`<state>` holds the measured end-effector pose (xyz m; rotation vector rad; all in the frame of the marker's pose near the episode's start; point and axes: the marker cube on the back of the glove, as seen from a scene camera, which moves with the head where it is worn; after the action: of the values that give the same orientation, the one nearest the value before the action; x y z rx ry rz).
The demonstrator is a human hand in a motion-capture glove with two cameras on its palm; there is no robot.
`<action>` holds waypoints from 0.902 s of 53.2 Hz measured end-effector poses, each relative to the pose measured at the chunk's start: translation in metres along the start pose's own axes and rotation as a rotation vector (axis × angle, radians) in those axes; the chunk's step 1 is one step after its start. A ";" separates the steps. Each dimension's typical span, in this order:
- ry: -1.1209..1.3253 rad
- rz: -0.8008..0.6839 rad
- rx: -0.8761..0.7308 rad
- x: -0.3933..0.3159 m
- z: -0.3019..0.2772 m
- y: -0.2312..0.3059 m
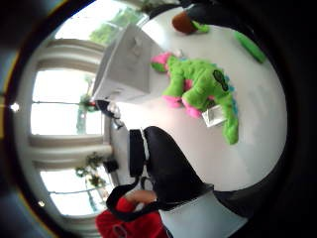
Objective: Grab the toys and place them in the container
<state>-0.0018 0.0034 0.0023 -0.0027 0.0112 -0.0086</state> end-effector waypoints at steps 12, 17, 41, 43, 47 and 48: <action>-0.025 0.005 -0.012 -0.004 0.007 -0.007; -0.011 -0.004 -0.023 -0.010 0.012 -0.002; 0.028 -0.057 -0.073 -0.030 0.027 -0.059; 0.051 -0.080 -0.088 -0.036 0.032 -0.064; 0.096 -0.120 -0.139 -0.042 0.041 -0.079; 0.105 -0.128 -0.151 -0.046 0.045 -0.081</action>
<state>-0.0476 -0.0770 0.0477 -0.1537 0.1171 -0.1362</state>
